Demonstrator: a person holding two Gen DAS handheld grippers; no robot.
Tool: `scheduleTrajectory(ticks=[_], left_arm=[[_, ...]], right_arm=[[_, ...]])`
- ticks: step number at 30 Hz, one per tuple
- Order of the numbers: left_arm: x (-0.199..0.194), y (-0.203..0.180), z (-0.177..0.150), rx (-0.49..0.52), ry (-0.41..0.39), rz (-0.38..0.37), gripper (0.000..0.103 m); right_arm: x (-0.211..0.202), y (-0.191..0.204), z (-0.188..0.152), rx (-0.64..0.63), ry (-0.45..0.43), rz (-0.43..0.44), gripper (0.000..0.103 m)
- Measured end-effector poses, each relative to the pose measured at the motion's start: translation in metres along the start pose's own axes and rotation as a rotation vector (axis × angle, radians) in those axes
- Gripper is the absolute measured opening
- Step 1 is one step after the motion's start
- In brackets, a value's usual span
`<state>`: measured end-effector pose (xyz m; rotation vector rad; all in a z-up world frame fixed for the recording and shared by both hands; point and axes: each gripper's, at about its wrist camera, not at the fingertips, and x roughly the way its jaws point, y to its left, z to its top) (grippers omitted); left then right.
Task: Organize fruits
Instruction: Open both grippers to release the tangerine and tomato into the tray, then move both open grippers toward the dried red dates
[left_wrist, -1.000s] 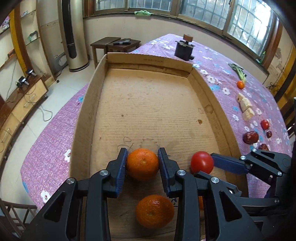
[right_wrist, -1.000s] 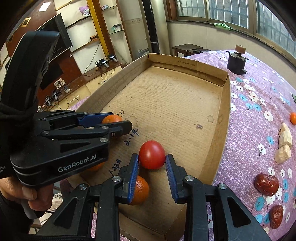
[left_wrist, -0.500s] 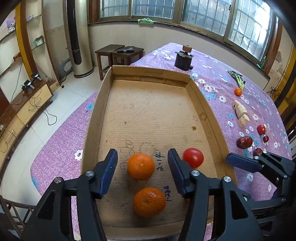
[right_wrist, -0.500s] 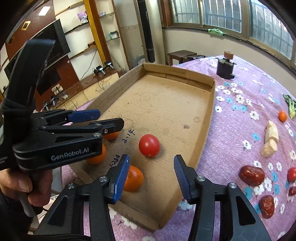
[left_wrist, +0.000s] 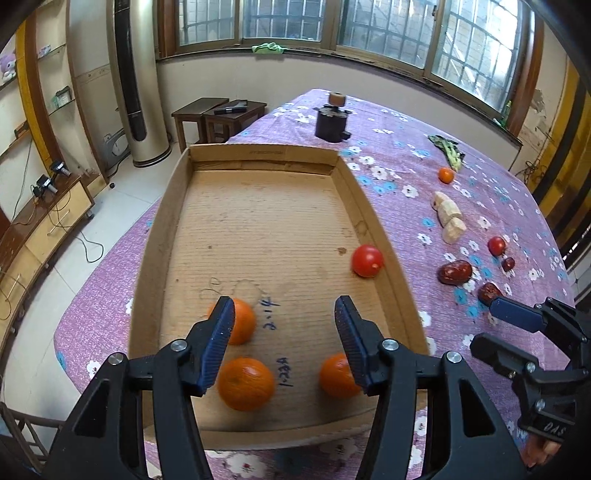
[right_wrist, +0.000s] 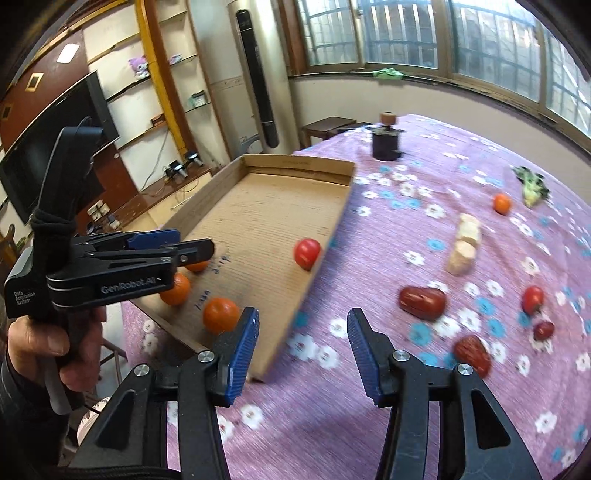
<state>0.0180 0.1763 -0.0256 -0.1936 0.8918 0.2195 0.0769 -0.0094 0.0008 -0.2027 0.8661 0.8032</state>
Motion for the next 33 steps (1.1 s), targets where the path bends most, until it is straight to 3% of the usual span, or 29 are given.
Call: scheduleTrajectory(ticks=[16,33], left_arm=[[-0.009,-0.045,-0.005,0.078,0.004,-0.070,0.055],[0.003,-0.113,-0.007,0.199,0.047,-0.165,0.055]], right_arm=[[-0.041,-0.051,-0.028,0.106,-0.033,-0.094,0.051],[-0.048,-0.096,-0.048,0.190,-0.019,-0.143,0.052]])
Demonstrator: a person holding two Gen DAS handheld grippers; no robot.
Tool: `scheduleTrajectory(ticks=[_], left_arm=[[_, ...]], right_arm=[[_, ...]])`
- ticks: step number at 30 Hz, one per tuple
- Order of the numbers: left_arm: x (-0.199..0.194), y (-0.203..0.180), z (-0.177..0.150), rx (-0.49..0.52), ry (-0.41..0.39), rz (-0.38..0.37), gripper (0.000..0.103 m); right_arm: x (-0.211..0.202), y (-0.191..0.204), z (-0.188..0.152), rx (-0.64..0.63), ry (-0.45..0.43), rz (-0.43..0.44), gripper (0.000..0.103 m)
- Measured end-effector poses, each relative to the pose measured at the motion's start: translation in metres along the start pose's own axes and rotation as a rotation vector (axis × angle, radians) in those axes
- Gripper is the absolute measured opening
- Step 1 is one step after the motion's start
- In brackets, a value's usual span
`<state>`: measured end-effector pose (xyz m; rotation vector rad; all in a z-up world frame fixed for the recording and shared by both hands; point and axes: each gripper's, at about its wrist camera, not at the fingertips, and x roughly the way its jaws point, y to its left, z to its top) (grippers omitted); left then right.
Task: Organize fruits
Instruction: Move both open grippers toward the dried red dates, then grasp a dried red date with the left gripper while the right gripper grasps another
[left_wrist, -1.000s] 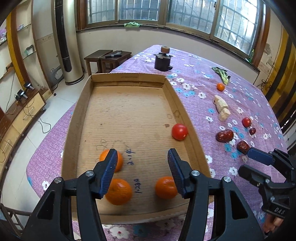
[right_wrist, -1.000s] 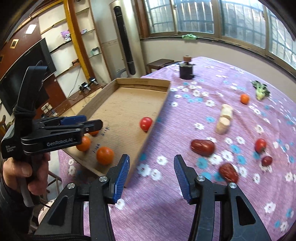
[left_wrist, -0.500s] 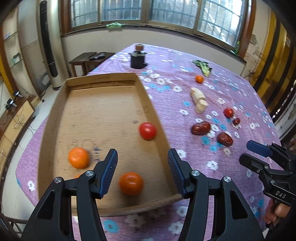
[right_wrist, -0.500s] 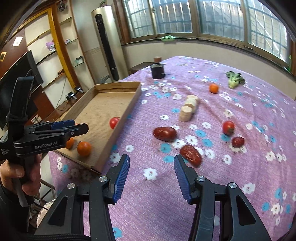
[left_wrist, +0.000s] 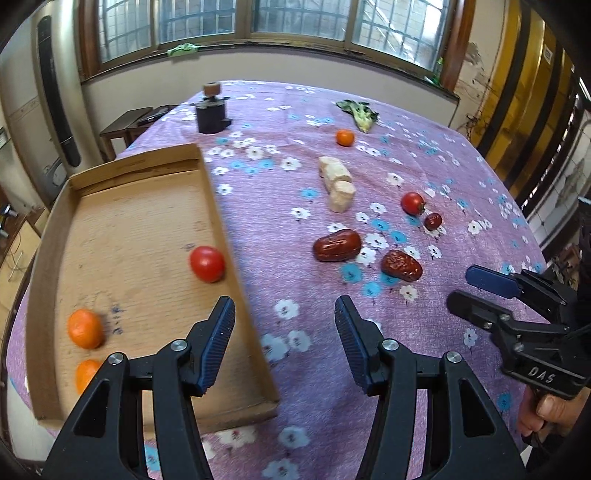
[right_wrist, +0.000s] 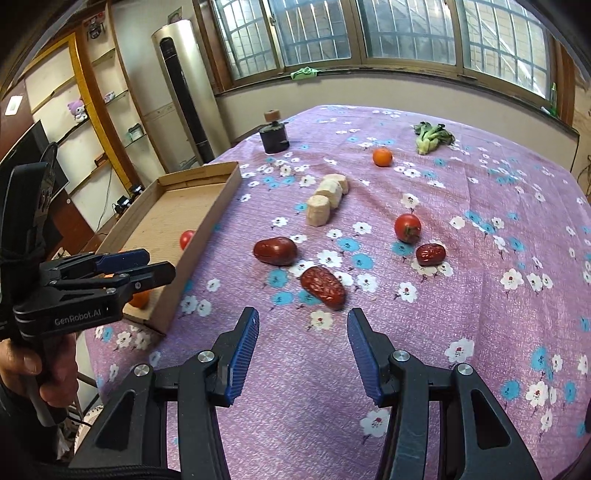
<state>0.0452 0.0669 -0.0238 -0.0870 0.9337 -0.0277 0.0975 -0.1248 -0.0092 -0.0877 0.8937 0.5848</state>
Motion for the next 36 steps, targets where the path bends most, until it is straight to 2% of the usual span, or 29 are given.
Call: scheduleTrajectory(ticks=[8,16,18,19,20,21,28,30,31,32,34,36], left_arm=[[0.035,-0.023,0.022,0.060,0.048,-0.003,0.055],[0.067,-0.032,0.039,0.111,0.109,-0.009,0.055],[0.075,-0.033,0.042,0.119,0.123,-0.005,0.055],[0.079,-0.034,0.043,0.123,0.131,-0.009,0.055],[0.082,-0.035,0.045,0.126,0.137,-0.012,0.055],[0.085,-0.037,0.046,0.130,0.141,-0.012,0.055],[0.102,-0.045,0.049,0.138,0.172,-0.033,0.055],[0.105,-0.049,0.051,0.139,0.163,-0.018,0.055],[0.106,-0.050,0.052,0.135,0.162,-0.013,0.053],[0.105,-0.052,0.053,0.133,0.158,-0.025,0.044],[0.105,-0.054,0.054,0.138,0.150,-0.022,0.035],[0.104,-0.056,0.052,0.140,0.146,-0.034,0.035]], right_arm=[[0.045,-0.002,0.009,-0.071,0.074,-0.037,0.052],[0.072,-0.006,0.020,-0.107,0.097,-0.045,0.051],[0.077,-0.009,0.021,-0.104,0.108,-0.033,0.050],[0.079,-0.010,0.021,-0.097,0.111,-0.027,0.044],[0.079,-0.012,0.020,-0.092,0.109,-0.017,0.035],[0.077,-0.014,0.019,-0.079,0.105,-0.010,0.033],[0.052,-0.029,0.015,-0.011,0.053,-0.027,0.033],[0.046,-0.033,0.014,0.006,0.042,-0.027,0.033],[0.044,-0.035,0.014,0.015,0.036,-0.028,0.033],[0.041,-0.037,0.013,0.025,0.031,-0.029,0.033],[0.038,-0.040,0.012,0.039,0.027,-0.029,0.033],[0.036,-0.043,0.011,0.051,0.023,-0.032,0.033]])
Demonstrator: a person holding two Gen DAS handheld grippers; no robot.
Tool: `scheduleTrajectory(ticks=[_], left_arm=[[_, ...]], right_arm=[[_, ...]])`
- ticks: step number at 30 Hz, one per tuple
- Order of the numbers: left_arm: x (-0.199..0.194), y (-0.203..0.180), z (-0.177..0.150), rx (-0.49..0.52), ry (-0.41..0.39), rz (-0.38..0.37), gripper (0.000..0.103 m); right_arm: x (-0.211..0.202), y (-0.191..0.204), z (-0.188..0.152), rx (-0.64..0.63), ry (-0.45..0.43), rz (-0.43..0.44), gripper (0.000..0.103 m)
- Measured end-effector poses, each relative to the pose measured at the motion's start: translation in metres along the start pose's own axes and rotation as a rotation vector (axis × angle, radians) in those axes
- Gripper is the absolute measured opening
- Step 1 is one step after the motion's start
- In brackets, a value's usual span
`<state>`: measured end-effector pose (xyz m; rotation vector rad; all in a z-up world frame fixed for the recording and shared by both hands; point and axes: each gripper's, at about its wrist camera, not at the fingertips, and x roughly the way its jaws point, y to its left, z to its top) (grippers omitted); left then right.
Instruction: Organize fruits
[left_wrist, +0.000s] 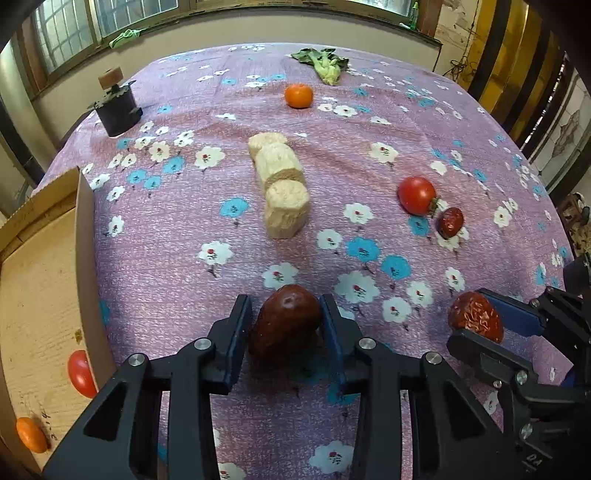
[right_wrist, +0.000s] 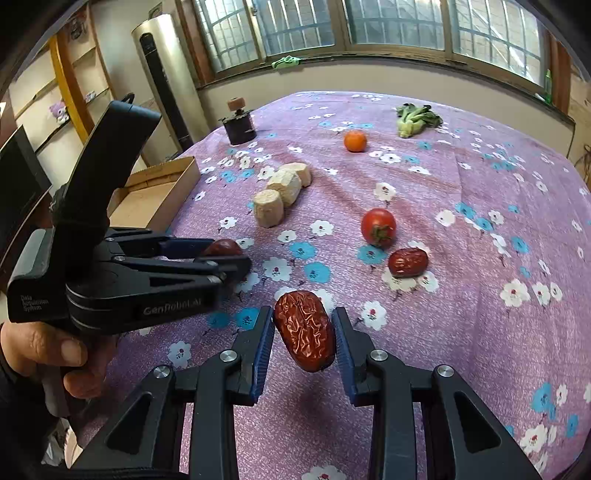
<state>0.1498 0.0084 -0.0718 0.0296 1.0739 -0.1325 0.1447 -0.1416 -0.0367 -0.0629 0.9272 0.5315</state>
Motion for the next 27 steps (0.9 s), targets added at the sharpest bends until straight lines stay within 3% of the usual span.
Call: scheduleTrajectory(ticks=[13,27], left_arm=[[-0.036,0.010,-0.021,-0.054,-0.078,-0.010,0.035],[-0.078,0.027,-0.034,-0.064,-0.169,0.064,0.034]], right_arm=[[-0.021,0.012,0.004,-0.001,-0.052,0.004,0.033],[-0.036,0.040,0.010,-0.049,-0.089,0.018,0.033]])
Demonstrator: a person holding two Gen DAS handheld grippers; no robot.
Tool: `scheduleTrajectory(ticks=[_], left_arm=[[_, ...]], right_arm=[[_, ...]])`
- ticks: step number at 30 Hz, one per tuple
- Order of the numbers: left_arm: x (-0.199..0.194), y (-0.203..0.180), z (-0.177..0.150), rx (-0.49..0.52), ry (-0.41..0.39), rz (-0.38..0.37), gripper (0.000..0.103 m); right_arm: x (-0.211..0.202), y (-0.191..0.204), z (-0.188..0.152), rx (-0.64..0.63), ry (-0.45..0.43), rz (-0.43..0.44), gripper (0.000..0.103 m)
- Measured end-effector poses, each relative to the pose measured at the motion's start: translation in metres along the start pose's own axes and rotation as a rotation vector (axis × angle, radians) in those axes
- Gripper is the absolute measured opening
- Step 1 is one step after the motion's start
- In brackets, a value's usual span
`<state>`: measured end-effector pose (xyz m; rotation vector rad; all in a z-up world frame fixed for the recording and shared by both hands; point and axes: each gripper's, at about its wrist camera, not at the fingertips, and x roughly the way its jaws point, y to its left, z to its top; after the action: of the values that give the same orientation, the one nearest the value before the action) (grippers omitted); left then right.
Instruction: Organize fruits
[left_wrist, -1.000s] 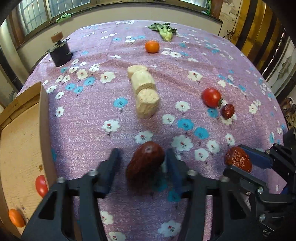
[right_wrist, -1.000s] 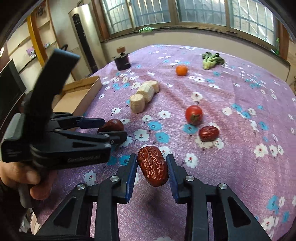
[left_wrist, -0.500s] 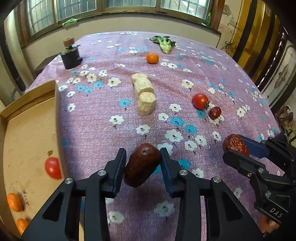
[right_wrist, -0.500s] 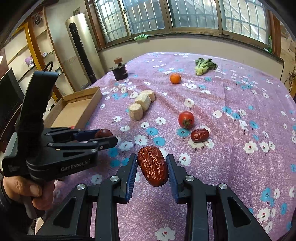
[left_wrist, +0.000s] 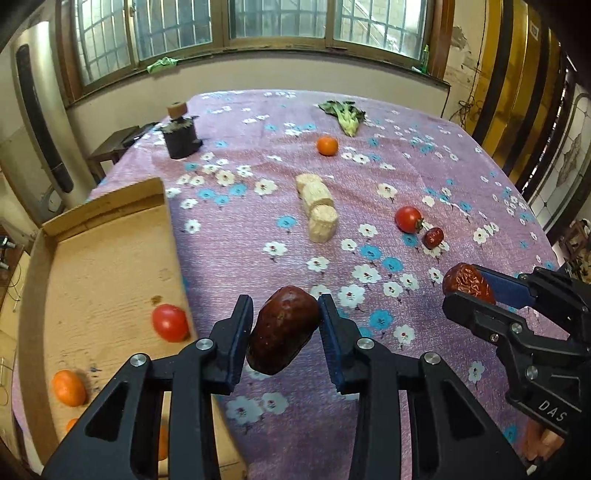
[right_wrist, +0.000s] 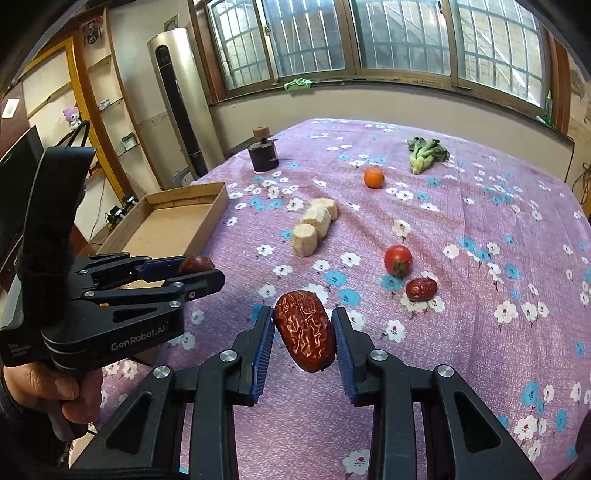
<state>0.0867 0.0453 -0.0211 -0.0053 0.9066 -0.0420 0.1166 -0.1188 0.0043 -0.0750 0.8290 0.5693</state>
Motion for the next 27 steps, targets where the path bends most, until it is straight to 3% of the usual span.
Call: scheduleTrajectory(ticks=[27], left_arm=[[-0.025,0.075,-0.022,-0.110,-0.035,0.070,0.033]], right_arm=[[0.018,0.079,0.015,-0.119,0.013,0.081,0.032]])
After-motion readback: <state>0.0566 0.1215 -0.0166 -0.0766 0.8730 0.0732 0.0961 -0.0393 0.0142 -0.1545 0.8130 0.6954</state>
